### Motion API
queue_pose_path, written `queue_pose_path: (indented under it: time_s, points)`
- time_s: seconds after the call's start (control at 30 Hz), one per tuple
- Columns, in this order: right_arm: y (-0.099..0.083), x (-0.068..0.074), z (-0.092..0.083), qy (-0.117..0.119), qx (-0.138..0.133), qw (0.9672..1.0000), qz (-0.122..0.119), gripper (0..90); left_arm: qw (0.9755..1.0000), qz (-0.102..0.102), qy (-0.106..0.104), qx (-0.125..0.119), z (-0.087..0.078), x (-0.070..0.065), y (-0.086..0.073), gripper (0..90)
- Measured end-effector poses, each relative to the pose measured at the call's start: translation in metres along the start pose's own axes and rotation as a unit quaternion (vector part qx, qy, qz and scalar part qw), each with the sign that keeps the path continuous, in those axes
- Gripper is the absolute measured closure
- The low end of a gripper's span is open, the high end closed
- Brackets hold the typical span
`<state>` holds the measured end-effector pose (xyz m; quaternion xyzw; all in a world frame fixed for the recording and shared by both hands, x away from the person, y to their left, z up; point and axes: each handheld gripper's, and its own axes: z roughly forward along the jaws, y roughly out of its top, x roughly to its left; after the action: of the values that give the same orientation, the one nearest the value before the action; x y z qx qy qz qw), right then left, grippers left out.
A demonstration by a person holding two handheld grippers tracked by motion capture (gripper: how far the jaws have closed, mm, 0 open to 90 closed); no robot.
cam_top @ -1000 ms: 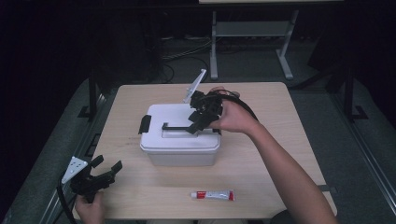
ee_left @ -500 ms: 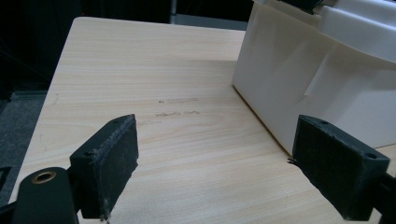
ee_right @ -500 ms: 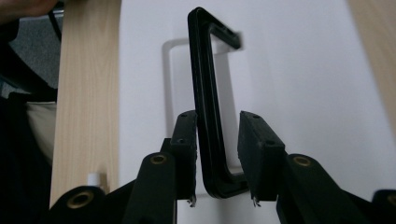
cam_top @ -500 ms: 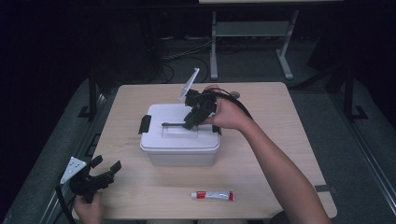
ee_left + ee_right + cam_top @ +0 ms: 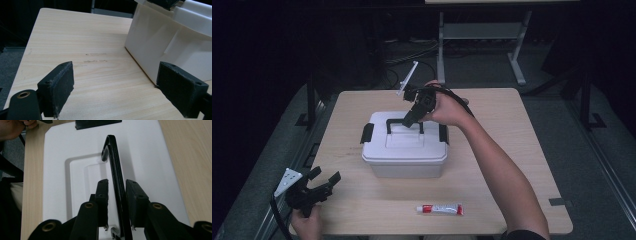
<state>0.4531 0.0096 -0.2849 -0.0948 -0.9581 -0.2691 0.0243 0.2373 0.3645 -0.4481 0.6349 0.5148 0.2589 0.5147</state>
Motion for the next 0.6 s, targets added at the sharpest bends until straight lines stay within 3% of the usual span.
queue_pose_path:
  time_s: [0.37, 0.6]
  points:
    - [0.0001, -0.0057, 0.0035, 0.043, -0.013, 0.999, -0.005, 81.6, 0.9999, -0.013, -0.002, -0.002, -0.0006, 0.003, -0.0006, 13.7]
    - [0.0007, -0.002, 0.0021, 0.038, -0.011, 0.999, -0.02, 82.7, 0.9999, -0.012, -0.002, -0.003, -0.0008, 0.0032, -0.0004, 13.7]
